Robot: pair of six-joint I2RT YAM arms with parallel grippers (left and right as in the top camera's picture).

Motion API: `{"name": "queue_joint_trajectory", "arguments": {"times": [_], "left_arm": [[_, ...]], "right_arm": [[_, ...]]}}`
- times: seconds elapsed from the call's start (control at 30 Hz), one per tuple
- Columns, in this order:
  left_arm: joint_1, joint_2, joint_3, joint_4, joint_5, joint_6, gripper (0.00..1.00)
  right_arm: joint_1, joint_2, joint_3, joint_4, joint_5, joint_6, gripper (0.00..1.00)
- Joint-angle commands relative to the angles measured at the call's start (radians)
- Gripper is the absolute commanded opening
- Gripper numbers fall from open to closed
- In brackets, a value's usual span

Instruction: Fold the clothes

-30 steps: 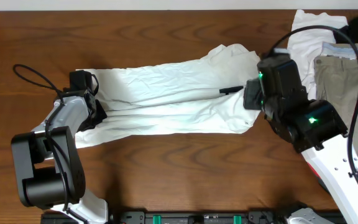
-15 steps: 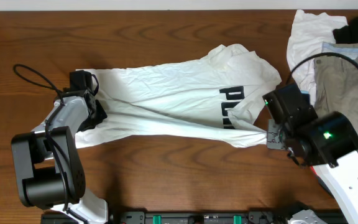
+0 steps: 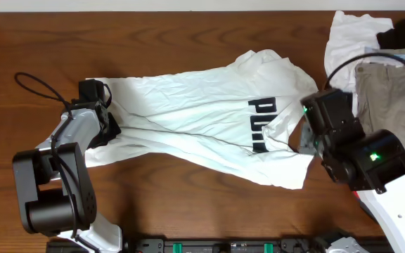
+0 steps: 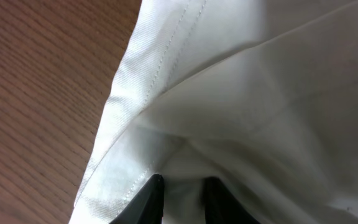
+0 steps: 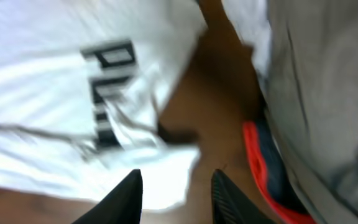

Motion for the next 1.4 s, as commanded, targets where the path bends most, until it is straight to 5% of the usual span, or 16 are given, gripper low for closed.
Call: {"name": "queue_joint_trajectory", "arguments": {"times": [0.0, 0.5, 1.37], "left_arm": [[0.002, 0.055, -0.037, -0.014, 0.037, 0.002, 0.24], [0.002, 0.055, -0.037, -0.013, 0.055, -0.001, 0.24], [0.002, 0.055, -0.037, -0.014, 0.056, -0.001, 0.24]], "right_arm": [[-0.005, 0.051, 0.013, 0.063, -0.016, -0.09, 0.34], [-0.02, 0.497, 0.013, 0.129, -0.145, -0.129, 0.26], [-0.02, 0.738, 0.012, 0.235, -0.22, -0.189, 0.28]]}}
